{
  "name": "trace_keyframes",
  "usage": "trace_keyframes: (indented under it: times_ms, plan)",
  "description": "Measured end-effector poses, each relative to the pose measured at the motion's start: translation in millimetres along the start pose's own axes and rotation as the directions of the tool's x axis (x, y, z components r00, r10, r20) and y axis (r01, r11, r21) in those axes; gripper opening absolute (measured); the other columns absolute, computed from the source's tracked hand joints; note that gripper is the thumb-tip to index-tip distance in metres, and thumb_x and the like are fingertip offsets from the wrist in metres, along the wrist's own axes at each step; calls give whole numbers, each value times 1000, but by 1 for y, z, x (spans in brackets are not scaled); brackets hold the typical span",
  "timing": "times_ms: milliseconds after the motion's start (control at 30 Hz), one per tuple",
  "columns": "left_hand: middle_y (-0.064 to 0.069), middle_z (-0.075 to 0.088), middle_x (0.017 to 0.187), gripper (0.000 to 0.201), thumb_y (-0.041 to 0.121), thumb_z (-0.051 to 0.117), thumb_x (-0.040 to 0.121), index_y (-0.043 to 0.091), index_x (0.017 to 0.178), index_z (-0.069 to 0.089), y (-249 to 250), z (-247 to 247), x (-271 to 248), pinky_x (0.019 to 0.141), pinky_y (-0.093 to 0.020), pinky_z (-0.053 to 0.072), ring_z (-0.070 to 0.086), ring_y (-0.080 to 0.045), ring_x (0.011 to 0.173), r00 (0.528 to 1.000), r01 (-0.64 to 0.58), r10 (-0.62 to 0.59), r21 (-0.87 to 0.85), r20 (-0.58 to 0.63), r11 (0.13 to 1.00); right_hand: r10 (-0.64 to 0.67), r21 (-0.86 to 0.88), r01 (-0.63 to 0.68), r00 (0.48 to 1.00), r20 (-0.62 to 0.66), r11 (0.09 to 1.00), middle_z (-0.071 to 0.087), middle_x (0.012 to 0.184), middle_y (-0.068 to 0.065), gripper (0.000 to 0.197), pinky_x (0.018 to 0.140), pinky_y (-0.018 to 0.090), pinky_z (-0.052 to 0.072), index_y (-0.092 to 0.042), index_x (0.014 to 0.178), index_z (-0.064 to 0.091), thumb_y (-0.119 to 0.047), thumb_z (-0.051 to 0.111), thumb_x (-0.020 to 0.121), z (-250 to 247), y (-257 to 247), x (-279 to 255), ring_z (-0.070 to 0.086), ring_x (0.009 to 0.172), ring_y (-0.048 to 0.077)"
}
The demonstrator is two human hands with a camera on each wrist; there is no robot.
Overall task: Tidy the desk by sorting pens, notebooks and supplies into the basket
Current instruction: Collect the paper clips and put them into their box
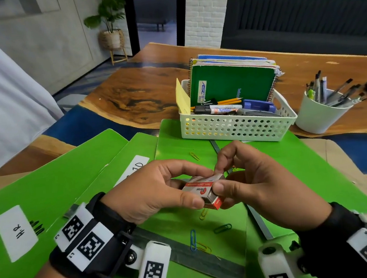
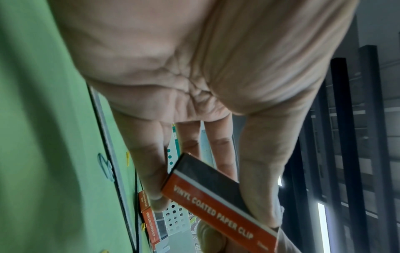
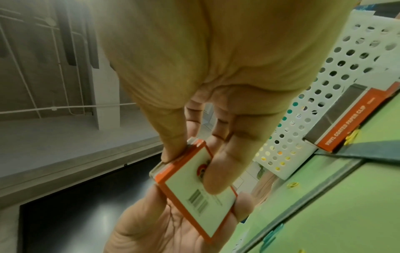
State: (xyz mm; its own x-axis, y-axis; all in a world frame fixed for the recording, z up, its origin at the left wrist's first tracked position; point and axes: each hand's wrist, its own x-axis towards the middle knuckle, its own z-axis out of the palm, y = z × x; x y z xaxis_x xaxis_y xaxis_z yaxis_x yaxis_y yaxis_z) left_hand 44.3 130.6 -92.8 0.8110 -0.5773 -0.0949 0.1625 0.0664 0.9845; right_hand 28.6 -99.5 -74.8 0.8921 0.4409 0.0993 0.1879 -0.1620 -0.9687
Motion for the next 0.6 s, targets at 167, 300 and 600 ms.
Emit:
trace_keyframes:
  times_ms: [167,300,600]
  plan:
    - [-19,71,117,54,8,86,60,22,111,74,0,1,1,93,-42,55,68,-36,106,1000,-13,14,50,-23,999,22,33,-22,1000,-22,999,62,102,25,22,62,39,57,-14,89,58,-15,78,80,-1,-1,0,71,76,36]
    - [-19,71,118,53,8,85,61,23,110,74,-3,-2,2,95,-45,54,68,-37,108,999,-21,22,58,-23,998,31,-6,-31,1000,-2,999,63,102,22,16,67,40,58,-17,92,62,-8,74,87,5,1,2,70,77,30]
    - [-5,66,121,75,19,96,47,31,116,69,-2,1,9,84,-36,58,71,-26,103,939,-141,144,30,-314,989,185,-101,-194,978,-92,976,72,90,23,13,66,32,61,-2,78,65,-3,70,89,-5,-30,28,73,71,28]
